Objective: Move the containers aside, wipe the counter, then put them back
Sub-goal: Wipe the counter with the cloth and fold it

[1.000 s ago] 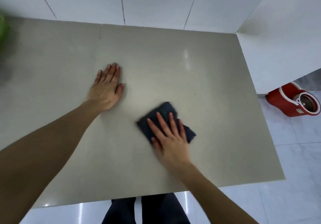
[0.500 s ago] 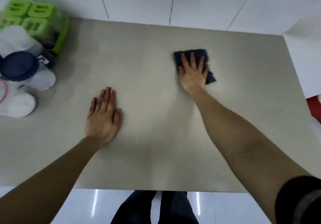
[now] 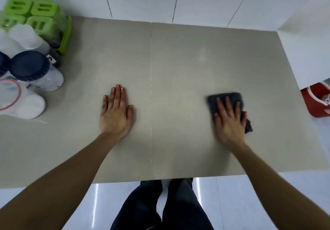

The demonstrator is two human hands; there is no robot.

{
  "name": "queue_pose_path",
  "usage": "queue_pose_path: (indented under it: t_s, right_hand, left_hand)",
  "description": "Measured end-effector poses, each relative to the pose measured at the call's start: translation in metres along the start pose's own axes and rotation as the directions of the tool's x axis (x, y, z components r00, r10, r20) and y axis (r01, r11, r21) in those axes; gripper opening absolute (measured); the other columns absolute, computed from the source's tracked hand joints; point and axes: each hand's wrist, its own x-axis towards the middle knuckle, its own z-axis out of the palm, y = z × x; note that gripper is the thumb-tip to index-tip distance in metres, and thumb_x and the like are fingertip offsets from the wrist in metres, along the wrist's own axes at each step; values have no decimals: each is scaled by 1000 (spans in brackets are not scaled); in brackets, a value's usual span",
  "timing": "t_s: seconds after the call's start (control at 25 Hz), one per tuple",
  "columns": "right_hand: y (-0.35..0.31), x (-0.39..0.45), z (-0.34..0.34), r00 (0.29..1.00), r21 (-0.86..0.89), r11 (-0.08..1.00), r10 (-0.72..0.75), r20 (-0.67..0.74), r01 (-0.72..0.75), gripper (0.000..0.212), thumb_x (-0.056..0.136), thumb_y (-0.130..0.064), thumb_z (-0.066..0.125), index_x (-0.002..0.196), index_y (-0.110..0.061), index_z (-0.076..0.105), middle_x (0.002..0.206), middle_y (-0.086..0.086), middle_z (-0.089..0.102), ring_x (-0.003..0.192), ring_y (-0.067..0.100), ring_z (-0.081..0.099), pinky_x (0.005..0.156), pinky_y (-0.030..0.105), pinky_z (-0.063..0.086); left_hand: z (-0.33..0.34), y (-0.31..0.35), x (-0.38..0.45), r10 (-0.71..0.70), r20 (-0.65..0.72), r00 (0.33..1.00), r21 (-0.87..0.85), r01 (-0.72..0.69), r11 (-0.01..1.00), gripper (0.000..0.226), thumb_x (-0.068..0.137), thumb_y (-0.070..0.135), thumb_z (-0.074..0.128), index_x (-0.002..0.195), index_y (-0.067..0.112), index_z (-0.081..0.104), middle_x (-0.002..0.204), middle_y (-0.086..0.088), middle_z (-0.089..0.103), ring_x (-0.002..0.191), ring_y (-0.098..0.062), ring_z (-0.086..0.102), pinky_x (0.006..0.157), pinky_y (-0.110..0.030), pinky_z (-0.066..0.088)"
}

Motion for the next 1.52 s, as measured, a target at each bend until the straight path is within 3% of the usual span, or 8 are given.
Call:
queue_pose_path:
  t_s: [0.12,0.4,0.64,0.84,1.08,1.24,1.4,1.52]
  right_hand:
    - [-30,39,-3,975,112,969,221,0,-220,57,99,-45,29,153,-38,11,164,-2,5,149,35,-6,117,60,0]
    - [-148,-79,35,967,56,966,-253,17,251,55,99,-44,28,152,-40,14,163,-4,11,150,32,0,119,56,1]
    - [-63,-130,35,978,40,979,-199,-57,201,53,99,-43,28,151,-43,16,162,-10,14,151,24,2,121,51,6]
    - [8,-123,20,996,34,996,-79,-40,80,54,98,-47,18,151,-43,12,162,-11,10,151,22,0,121,50,4]
    - [105,-92,-1,1000,54,999,7,-2,-7,57,94,-53,7,150,-46,3,162,-13,2,150,19,-8,122,47,-3]
    - [154,-76,-24,989,236,964,-138,52,122,62,90,-60,10,150,-44,13,161,-15,5,150,16,-5,122,43,1]
    - [199,-60,-48,989,394,918,102,-109,-51,50,90,-48,51,136,-26,49,137,-2,53,125,22,47,103,37,39]
    - [220,-48,-52,995,304,948,102,-10,-94,42,82,-46,67,116,-22,60,116,-1,59,107,22,53,91,37,47]
  left_hand:
    - [0,-2,3,3,-3,1000,-15,-3,1000,68,93,40,10,152,7,3,162,-8,2,149,-19,-2,122,-41,0]
    - [0,-6,2,17,35,999,-21,-17,1000,65,98,37,19,152,6,3,162,-10,0,149,-21,-2,121,-42,-1]
    - [-10,20,-12,110,68,992,-96,-104,990,68,96,40,24,152,6,6,162,-10,4,149,-23,-1,121,-42,-1]
    - [-4,119,-49,381,83,921,-231,-354,906,80,83,53,9,151,11,16,161,-6,11,149,-22,4,120,-36,-2]
    - [9,238,-71,495,96,864,-295,-450,843,79,83,54,6,152,17,15,162,0,6,149,-16,0,120,-29,-3]
    - [13,317,-74,448,85,890,-335,-398,854,69,92,50,19,150,15,22,160,-3,19,148,-19,14,120,-31,10]
    - [13,366,-64,228,61,972,-258,-206,944,55,91,46,48,138,17,44,139,-4,45,128,-25,41,104,-37,34]
    - [15,389,-63,134,89,987,-205,-114,972,43,86,42,57,123,19,56,124,-4,51,117,-25,45,97,-37,37]
